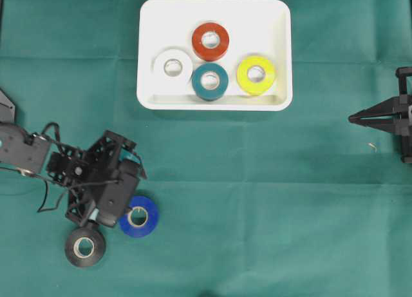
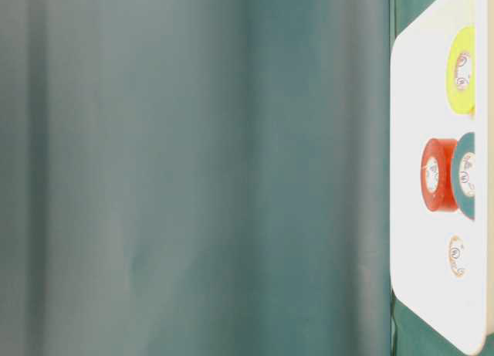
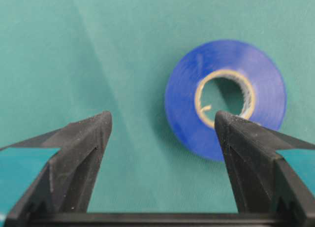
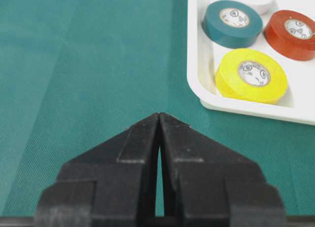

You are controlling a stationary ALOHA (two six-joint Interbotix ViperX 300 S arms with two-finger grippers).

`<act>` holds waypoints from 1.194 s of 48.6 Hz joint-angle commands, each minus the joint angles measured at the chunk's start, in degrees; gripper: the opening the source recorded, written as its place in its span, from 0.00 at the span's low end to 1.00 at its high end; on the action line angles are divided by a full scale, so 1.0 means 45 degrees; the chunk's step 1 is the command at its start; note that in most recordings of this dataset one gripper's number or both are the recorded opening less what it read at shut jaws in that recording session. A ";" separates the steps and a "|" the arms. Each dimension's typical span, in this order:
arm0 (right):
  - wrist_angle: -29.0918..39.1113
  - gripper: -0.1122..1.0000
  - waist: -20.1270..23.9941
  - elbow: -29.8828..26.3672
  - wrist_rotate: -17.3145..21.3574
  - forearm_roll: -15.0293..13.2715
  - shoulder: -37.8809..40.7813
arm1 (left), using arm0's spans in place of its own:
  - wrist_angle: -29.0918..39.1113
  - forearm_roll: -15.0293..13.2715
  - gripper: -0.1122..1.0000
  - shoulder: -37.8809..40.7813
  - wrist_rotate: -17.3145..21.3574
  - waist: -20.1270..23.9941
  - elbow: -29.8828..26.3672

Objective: Put the tape into the white case with the left arm.
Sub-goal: 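Reach the left gripper down to the blue tape roll and grasp it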

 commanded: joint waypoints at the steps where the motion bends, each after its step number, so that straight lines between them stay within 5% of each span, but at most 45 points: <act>1: -0.0137 0.02 0.0000 -0.0117 0.0020 0.0000 0.0098 | -0.0117 0.0000 0.85 0.0176 0.0000 -0.0176 -0.0488; 45: -0.0137 0.02 0.0000 -0.0098 0.0020 0.0000 0.0098 | -0.0566 0.0039 0.82 0.2051 0.0566 -0.0352 -0.1094; 52: -0.0137 0.02 0.0000 -0.0098 0.0020 -0.0020 0.0098 | -0.0566 0.0039 0.72 0.2051 0.0547 -0.0352 -0.1016; 58: -0.0137 0.02 0.0000 -0.0098 0.0020 0.0000 0.0098 | -0.0566 0.0039 0.45 0.2051 0.0566 -0.0352 -0.0996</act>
